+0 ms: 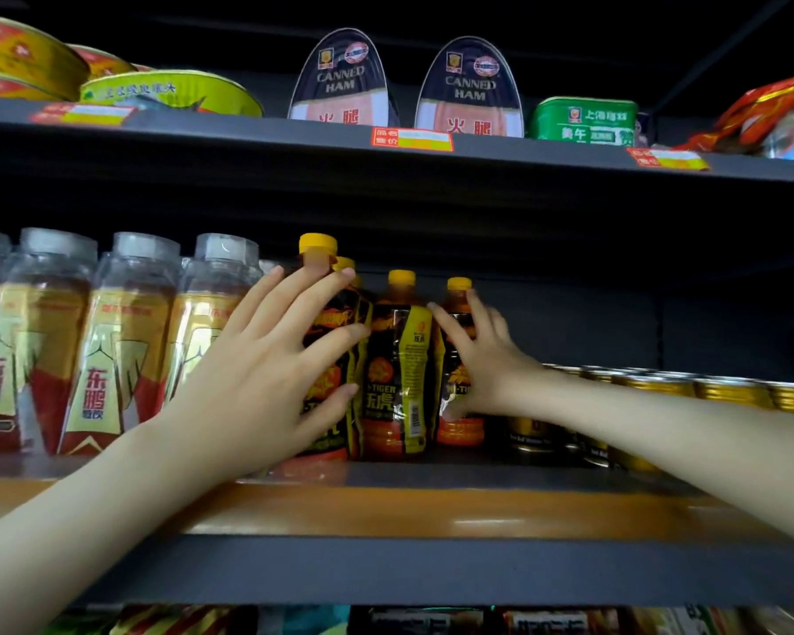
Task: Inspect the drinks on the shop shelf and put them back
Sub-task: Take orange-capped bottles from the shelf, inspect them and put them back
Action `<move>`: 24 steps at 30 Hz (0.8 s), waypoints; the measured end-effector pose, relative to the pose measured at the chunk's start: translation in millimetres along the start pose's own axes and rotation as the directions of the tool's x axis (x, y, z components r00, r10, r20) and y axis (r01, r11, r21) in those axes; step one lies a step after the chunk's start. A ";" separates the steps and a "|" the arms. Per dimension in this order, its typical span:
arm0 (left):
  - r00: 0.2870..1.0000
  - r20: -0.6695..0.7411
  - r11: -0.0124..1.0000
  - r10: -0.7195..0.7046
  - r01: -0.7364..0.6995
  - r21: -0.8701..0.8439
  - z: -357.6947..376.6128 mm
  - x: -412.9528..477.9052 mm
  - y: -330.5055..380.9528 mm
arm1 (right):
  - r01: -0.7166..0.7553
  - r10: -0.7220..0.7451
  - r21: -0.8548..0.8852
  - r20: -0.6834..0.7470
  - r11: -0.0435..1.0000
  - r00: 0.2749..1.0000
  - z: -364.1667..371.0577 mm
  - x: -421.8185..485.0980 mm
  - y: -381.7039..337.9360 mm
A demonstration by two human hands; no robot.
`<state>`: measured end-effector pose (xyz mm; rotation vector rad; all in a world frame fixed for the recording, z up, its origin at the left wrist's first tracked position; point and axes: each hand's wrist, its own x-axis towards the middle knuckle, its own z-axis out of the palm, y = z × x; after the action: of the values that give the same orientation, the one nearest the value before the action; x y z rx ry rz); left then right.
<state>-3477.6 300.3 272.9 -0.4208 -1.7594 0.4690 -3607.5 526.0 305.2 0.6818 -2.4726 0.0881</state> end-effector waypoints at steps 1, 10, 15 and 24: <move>1.000 0.003 1.000 0.000 0.000 0.001 -0.2 -0.1 -0.1 | -0.011 0.011 -0.026 0.015 1.000 1.000 2.8 5.9 -0.7; 1.000 -0.012 1.000 -0.012 0.012 0.004 1.5 -2.9 0.2 | -0.108 0.121 -0.178 0.066 0.978 0.990 28.1 49.2 6.8; 1.000 -0.006 1.000 -0.013 0.013 0.021 1.2 -2.6 0.8 | -0.165 0.191 -0.266 0.076 0.950 0.979 32.4 55.9 8.6; 1.000 -0.018 0.999 -0.012 0.013 0.043 2.6 -1.8 2.1 | -0.064 0.090 0.204 -0.119 0.977 0.989 -12.1 32.3 -1.4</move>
<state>-3479.6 300.9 269.7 -0.3821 -1.7308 0.4921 -3623.6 512.6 332.7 0.6411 -2.3868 0.4021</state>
